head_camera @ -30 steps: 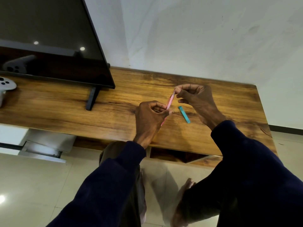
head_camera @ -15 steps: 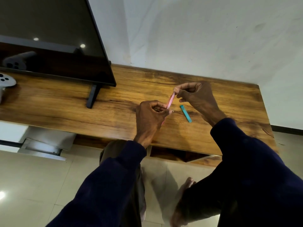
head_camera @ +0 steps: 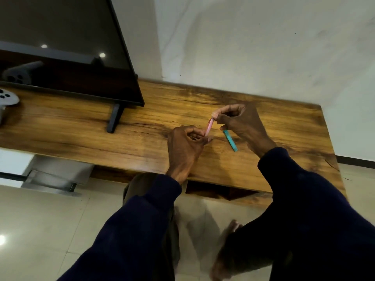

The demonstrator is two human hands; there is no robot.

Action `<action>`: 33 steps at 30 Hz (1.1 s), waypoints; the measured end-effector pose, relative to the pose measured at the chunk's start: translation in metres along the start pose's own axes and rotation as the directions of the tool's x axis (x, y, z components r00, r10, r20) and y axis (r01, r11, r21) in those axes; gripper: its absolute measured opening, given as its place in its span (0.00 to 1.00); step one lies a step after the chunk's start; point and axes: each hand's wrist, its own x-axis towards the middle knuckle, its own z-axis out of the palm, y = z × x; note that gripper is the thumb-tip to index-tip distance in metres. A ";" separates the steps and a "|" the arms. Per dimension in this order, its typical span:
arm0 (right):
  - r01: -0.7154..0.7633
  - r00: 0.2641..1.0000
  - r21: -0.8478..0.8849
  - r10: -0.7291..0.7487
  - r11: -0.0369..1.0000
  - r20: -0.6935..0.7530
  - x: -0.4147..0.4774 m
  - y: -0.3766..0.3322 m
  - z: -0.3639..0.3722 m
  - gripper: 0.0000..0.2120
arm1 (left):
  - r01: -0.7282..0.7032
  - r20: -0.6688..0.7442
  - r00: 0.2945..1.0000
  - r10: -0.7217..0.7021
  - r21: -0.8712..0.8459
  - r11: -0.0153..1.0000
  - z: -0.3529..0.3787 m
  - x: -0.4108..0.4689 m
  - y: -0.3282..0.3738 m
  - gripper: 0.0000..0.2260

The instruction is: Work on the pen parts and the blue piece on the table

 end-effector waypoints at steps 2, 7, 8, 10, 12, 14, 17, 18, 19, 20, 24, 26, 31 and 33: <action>-0.004 1.000 0.039 0.004 0.999 -0.003 0.000 0.003 -0.002 0.06 | 0.000 0.018 1.000 0.000 -0.015 1.000 0.000 0.001 0.001 0.10; -0.061 0.972 -0.056 0.046 0.997 -0.232 -0.009 0.032 -0.010 0.02 | 0.018 0.010 1.000 -0.018 0.017 1.000 -0.003 0.007 -0.002 0.09; -0.082 0.959 -0.112 0.048 0.990 -0.278 -0.012 0.040 -0.014 0.04 | 0.027 0.011 1.000 -0.027 0.032 0.999 -0.003 0.007 -0.004 0.09; -0.101 0.957 -0.218 0.035 0.971 -0.287 -0.017 0.056 -0.019 0.05 | 0.048 0.015 0.999 -0.049 0.067 0.997 -0.002 0.009 -0.008 0.08; -0.083 0.972 -0.339 0.001 0.937 -0.235 -0.021 0.066 -0.020 0.09 | 0.074 0.026 0.997 -0.077 0.109 0.991 0.002 0.011 -0.011 0.08; -0.052 0.983 -0.410 -0.025 0.911 -0.180 -0.024 0.073 -0.018 0.14 | 0.066 0.034 0.997 -0.072 0.164 0.984 0.008 0.011 -0.011 0.08; -0.011 0.989 -0.485 -0.063 0.874 -0.136 -0.025 0.080 -0.013 0.18 | 0.031 0.058 0.997 -0.046 0.238 0.971 0.016 0.015 -0.011 0.07; 0.001 0.986 -0.514 -0.086 0.858 -0.142 -0.025 0.082 -0.011 0.18 | 0.023 0.061 0.997 -0.041 0.272 0.962 0.019 0.016 -0.011 0.08; 0.009 0.982 -0.532 -0.109 0.847 -0.157 -0.024 0.083 -0.009 0.17 | 0.012 0.058 0.998 -0.031 0.312 0.950 0.022 0.017 -0.010 0.10; 0.016 0.976 -0.542 -0.132 0.840 -0.176 -0.024 0.085 -0.007 0.17 | -0.002 0.051 0.999 -0.017 0.348 0.937 0.024 0.019 -0.009 0.11; 0.029 0.951 -0.577 -0.200 0.816 -0.236 -0.024 0.093 0.002 0.15 | -0.056 0.063 0.997 0.034 0.393 0.918 0.032 0.020 -0.006 0.14; 0.022 0.943 -0.579 -0.209 0.815 -0.259 -0.023 0.097 0.006 0.14 | -0.072 0.066 0.997 0.049 0.397 0.915 0.035 0.019 -0.005 0.14; 0.010 0.941 -0.568 -0.200 0.823 -0.273 -0.020 0.102 0.009 0.15 | -0.105 0.047 0.995 0.093 0.408 0.907 0.036 0.016 -0.003 0.15; 0.019 0.939 -0.565 -0.209 0.825 -0.273 -0.020 0.101 0.009 0.14 | -0.115 0.063 0.993 0.098 0.406 0.907 0.035 0.016 -0.003 0.15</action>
